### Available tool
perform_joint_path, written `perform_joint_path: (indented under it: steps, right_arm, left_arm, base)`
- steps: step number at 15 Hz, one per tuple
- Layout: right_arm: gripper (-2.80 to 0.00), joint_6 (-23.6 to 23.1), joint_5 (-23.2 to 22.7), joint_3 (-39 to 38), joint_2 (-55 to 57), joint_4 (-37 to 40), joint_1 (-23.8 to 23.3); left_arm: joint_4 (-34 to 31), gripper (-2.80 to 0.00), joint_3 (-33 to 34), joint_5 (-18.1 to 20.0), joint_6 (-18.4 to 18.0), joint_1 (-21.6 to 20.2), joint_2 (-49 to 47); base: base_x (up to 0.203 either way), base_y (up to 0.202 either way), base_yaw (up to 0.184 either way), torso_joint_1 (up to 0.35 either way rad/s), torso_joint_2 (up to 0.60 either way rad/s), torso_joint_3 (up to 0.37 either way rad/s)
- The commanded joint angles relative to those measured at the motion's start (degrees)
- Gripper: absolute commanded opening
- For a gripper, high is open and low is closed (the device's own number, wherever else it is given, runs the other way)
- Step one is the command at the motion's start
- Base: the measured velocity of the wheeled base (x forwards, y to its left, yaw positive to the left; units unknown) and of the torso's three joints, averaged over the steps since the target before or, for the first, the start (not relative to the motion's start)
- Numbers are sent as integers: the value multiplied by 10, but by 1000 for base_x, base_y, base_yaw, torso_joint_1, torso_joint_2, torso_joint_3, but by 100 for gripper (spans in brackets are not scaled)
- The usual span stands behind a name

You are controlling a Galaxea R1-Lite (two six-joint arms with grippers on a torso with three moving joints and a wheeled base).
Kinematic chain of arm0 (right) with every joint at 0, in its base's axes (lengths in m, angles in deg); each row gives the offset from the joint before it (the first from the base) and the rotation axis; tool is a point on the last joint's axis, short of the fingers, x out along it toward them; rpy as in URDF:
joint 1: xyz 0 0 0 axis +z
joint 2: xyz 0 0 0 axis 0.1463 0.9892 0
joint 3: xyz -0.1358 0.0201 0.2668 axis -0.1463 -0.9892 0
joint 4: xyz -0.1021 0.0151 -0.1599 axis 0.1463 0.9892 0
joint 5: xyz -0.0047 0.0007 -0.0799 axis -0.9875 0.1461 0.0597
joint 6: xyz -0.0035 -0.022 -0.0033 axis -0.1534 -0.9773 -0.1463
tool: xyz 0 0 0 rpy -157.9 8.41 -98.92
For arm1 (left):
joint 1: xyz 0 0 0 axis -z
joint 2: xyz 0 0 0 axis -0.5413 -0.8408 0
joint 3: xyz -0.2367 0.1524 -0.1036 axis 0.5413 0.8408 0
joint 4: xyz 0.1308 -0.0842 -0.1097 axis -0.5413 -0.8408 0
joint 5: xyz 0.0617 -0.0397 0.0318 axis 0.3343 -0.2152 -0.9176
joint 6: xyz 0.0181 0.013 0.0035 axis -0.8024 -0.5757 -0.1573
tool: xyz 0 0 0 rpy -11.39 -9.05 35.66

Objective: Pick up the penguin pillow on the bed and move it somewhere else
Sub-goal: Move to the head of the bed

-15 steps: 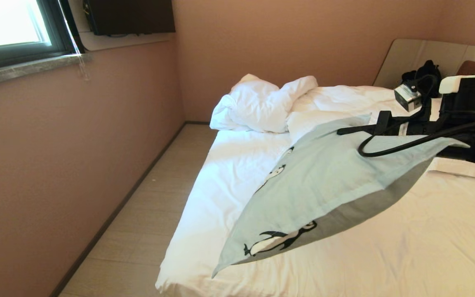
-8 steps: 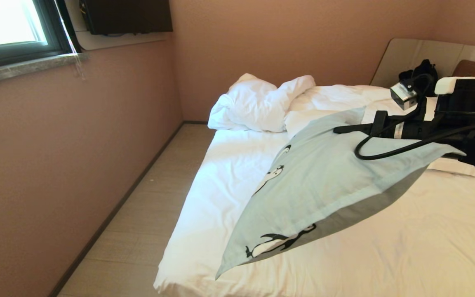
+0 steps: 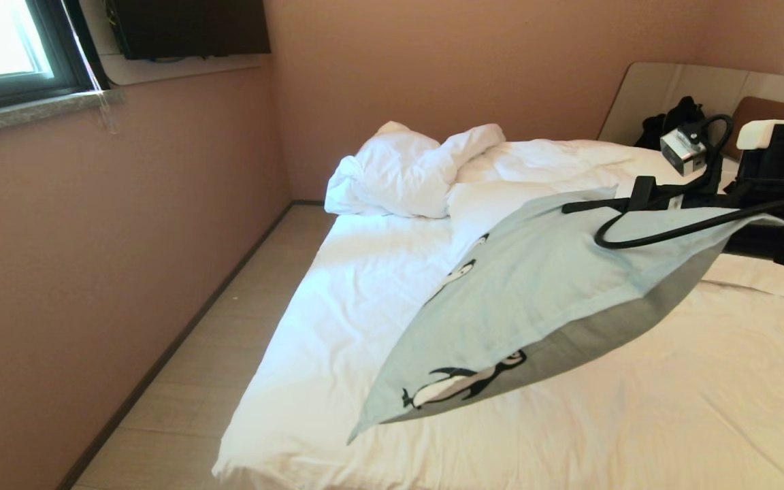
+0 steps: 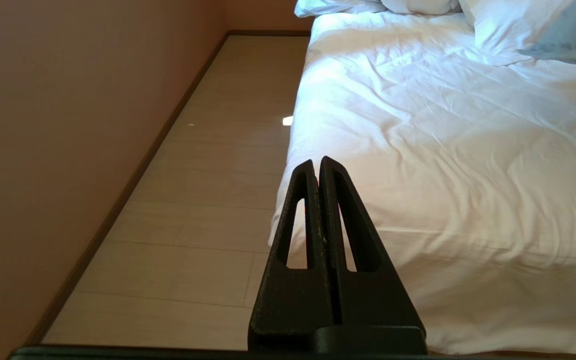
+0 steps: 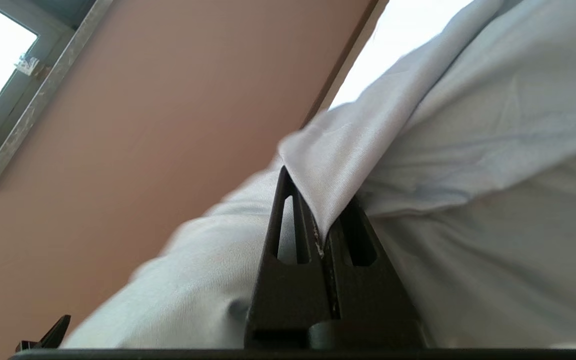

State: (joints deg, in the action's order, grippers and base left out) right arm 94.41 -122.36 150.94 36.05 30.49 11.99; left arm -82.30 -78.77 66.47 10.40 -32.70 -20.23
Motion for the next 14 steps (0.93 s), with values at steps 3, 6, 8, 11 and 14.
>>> perform_joint_path:
  steps: [3,6,8,11,14]
  right_arm:
    - [-280,2,-3,3,-3,-2,-16]
    - [-280,2,-3,4,-3,-3,-23]
    - [-280,2,-3,3,-4,-2,-23]
    - [-280,7,-37,1,-11,-2,-25]
    - [-280,9,-38,1,-14,-2,-29]
  left_arm:
    - [0,-280,1,0,0,0,0]
    - [0,-280,1,0,1,0,0]
    - [0,-280,1,0,1,0,0]
    - [0,-280,1,0,1,0,0]
    - [0,-280,1,0,1,0,0]
  base:
    - [0,-193,0,4,-1,-1]
    - [0,-198,0,1,0,0]
    - [0,-191,-2,-1,4,3]
    - [0,-193,-2,4,3,2]
    - [0,-196,1,-1,1,6]
